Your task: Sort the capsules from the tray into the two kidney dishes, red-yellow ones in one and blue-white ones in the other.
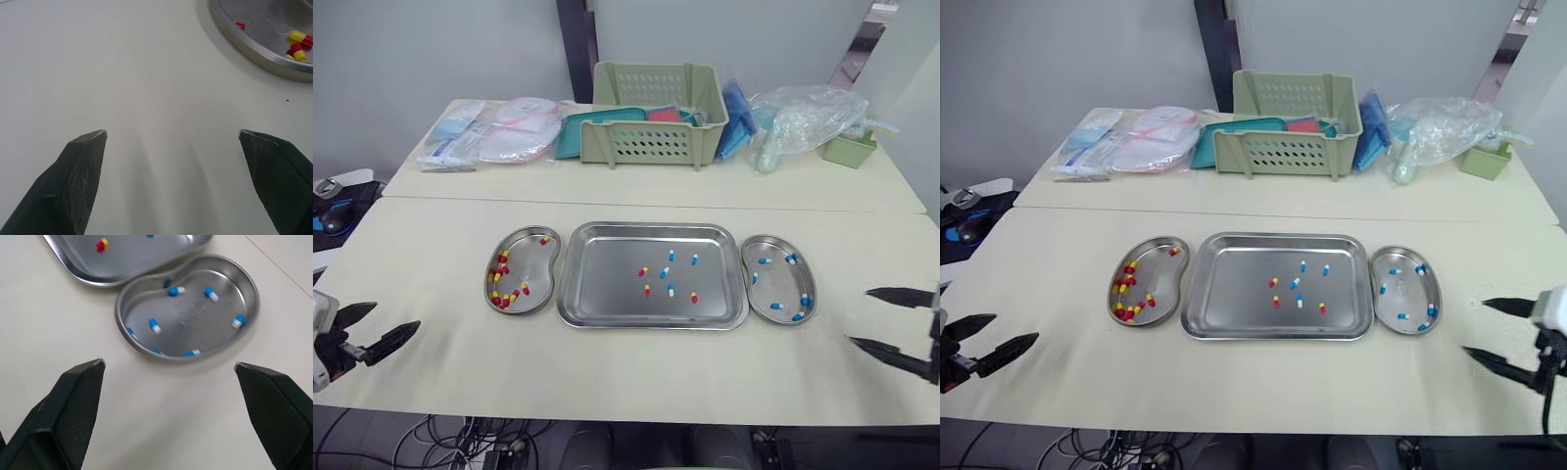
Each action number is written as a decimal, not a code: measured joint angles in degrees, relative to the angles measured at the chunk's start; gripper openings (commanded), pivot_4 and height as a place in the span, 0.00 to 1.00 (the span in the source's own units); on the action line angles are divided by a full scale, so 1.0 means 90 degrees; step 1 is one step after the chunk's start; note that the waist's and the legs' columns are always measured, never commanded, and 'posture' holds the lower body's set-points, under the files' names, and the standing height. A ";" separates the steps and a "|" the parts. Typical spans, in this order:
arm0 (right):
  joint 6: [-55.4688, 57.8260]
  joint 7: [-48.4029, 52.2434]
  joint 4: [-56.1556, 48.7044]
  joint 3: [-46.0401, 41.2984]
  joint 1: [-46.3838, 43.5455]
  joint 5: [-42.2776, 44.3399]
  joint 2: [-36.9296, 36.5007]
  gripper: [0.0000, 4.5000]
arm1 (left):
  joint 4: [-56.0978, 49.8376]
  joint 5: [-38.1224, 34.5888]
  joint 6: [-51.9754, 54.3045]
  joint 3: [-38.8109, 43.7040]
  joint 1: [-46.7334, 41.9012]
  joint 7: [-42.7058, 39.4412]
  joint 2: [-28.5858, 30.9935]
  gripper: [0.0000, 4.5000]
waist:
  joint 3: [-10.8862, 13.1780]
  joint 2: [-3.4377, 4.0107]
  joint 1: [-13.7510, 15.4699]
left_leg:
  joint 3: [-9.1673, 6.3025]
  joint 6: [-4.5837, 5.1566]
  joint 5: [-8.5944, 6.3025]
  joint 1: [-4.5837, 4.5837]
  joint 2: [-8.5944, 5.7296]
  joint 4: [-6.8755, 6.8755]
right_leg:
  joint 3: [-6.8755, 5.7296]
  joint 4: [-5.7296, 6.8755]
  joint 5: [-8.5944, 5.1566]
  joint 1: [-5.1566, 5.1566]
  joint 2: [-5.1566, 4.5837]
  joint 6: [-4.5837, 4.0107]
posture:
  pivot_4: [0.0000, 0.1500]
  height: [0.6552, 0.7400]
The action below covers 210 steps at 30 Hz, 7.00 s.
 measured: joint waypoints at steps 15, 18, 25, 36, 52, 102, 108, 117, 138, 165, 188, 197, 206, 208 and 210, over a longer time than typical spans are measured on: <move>-0.0468 0.0597 0.1295 0.0372 -0.0864 -0.0384 -0.0341 1.00 | -0.0710 -0.0153 0.0016 0.0062 0.0733 0.0284 -0.0520 0.99 | 0.0004 0.0005 0.0006 | 0.0005 0.0000 -0.0001 -0.0002 0.0001 0.0002 | 0.0004 -0.0001 0.0000 0.0000 -0.0001 0.0000 | 1.00 1.00; -0.0531 0.0640 0.1356 0.0455 -0.0938 -0.0441 -0.0341 1.00 | -0.0739 -0.0186 0.0016 0.0069 0.0745 0.0310 -0.0519 0.99 | 0.0004 0.0006 0.0007 | 0.0006 0.0000 -0.0001 -0.0001 0.0001 0.0002 | 0.0004 -0.0001 0.0000 0.0000 0.0000 0.0000 | 1.00 1.00; -0.0633 0.0684 0.1441 0.0593 -0.1047 -0.0553 -0.0332 1.00 | -0.0740 -0.0237 0.0007 0.0074 0.0698 0.0396 -0.0488 0.99 | 0.0004 0.0006 0.0007 | 0.0006 0.0000 -0.0001 -0.0001 0.0001 0.0001 | 0.0004 -0.0001 0.0000 0.0000 0.0000 0.0000 | 1.00 1.00; -0.0688 0.0682 0.1474 0.0745 -0.1099 -0.0554 -0.0306 1.00 | -0.0729 -0.0241 -0.0045 0.0074 0.0548 0.0248 -0.0236 0.99 | 0.0004 0.0006 0.0007 | 0.0006 0.0000 -0.0001 -0.0001 0.0001 0.0001 | 0.0003 -0.0001 0.0000 0.0000 0.0000 0.0000 | 1.00 1.00; 0.0119 -0.0349 -0.1838 0.0360 0.0074 0.0080 0.0974 1.00 | -0.1776 -0.0464 0.0208 -0.0785 0.0245 -0.0316 -0.0183 0.99 | 0.0006 0.0009 0.0020 | -0.0001 -0.0001 0.0000 -0.0007 0.0002 0.0002 | -0.0001 0.0000 0.0000 0.0001 0.0000 0.0000 | 1.00 1.00; -0.1191 -0.3439 -0.3585 0.4154 0.1656 -0.1548 0.3240 1.00 | -0.3543 -0.0993 0.1024 -0.3649 -0.2177 -0.0073 -0.1081 0.91 | 0.0001 0.0006 0.0017 | -0.0010 -0.0002 0.0000 0.0004 -0.0001 0.0006 | -0.0004 0.0004 0.0000 0.0008 0.0003 0.0000 | 1.00 1.00; -0.1185 -0.3623 -0.3650 0.4295 0.1695 -0.1605 0.3241 1.00 | -0.3333 -0.0804 0.0949 -0.4388 -0.2636 -0.0194 -0.1320 0.87 | 0.0001 0.0006 0.0021 | -0.0011 -0.0002 0.0000 0.0003 -0.0001 0.0008 | -0.0005 0.0004 0.0000 0.0009 0.0003 0.0000 | 1.00 1.00; -0.1047 -0.3796 -0.3701 0.4469 0.1654 -0.1668 0.3225 1.00 | -0.2319 -0.0233 0.0550 -0.5321 -0.3834 -0.0799 -0.1591 0.54 | 0.0001 0.0006 0.0020 | -0.0013 -0.0002 0.0001 0.0001 -0.0004 0.0012 | -0.0008 0.0005 0.0000 0.0008 0.0004 0.0000 | 1.00 1.00; -0.0793 -0.4144 -0.3839 0.4838 0.1608 -0.1799 0.3240 1.00 | -0.0733 0.1418 0.0408 -0.6487 -0.5149 -0.0778 -0.2230 0.40 | 0.0000 0.0006 0.0013 | -0.0028 -0.0001 0.0001 -0.0005 -0.0009 0.0020 | -0.0014 0.0008 0.0000 0.0007 0.0006 0.0001 | 1.00 1.00; -0.0197 -0.4307 -0.4302 0.4837 0.1514 -0.1780 0.3230 1.00 | -0.0214 0.2040 0.0159 -0.6673 -0.5209 -0.0587 -0.2644 0.40 | -0.0001 0.0006 0.0017 | -0.0031 -0.0001 0.0002 -0.0005 -0.0009 0.0021 | -0.0017 0.0008 0.0000 0.0008 0.0005 0.0001 | 1.00 1.00; -0.0037 -0.4243 -0.4361 0.4707 0.1254 -0.1500 0.3045 1.00 | -0.1517 0.1576 0.0806 -0.6204 -0.4969 -0.0508 -0.2334 0.09 | -0.0012 0.0014 0.0006 | -0.0034 -0.0002 0.0002 -0.0005 -0.0009 0.0020 | -0.0018 0.0008 0.0000 0.0010 0.0006 0.0001 | 1.00 1.00; 0.0076 -0.3857 -0.4212 0.4722 0.0584 -0.1168 0.2847 1.00 | -0.3268 0.0363 0.2718 -0.4311 -0.3997 0.0094 -0.1384 0.09 | -0.0011 0.0014 0.0010 | -0.0034 -0.0001 0.0001 -0.0003 -0.0008 0.0022 | -0.0015 0.0008 0.0000 0.0011 0.0005 0.0001 | 1.00 1.00; 0.0304 -0.3342 -0.3842 0.4901 -0.0334 -0.0790 0.2685 1.00 | -0.3244 0.0046 0.3194 -0.1978 -0.2353 0.1059 -0.0884 0.09 | -0.0008 0.0009 0.0039 | -0.0038 -0.0001 0.0001 -0.0003 -0.0008 0.0019 | -0.0018 0.0004 0.0000 0.0009 0.0003 0.0001 | 1.00 1.00; 0.0316 -0.3274 -0.3766 0.4943 -0.0442 -0.0767 0.2673 1.00 | -0.3213 0.0029 0.3168 -0.1892 -0.2172 0.1203 -0.0918 0.09 | -0.0009 0.0007 0.0053 | -0.0040 -0.0001 0.0001 -0.0004 -0.0007 0.0019 | -0.0022 0.0005 0.0000 0.0010 0.0003 0.0001 | 1.00 1.00; 0.0337 -0.3197 -0.3731 0.4984 -0.0572 -0.0747 0.2669 1.00 | -0.3211 -0.0003 0.3062 -0.1893 -0.2125 0.1309 -0.1048 0.09 | -0.0009 0.0007 0.0051 | -0.0039 -0.0001 0.0001 -0.0004 -0.0007 0.0019 | -0.0021 0.0005 0.0000 0.0009 0.0003 0.0001 | 1.00 1.00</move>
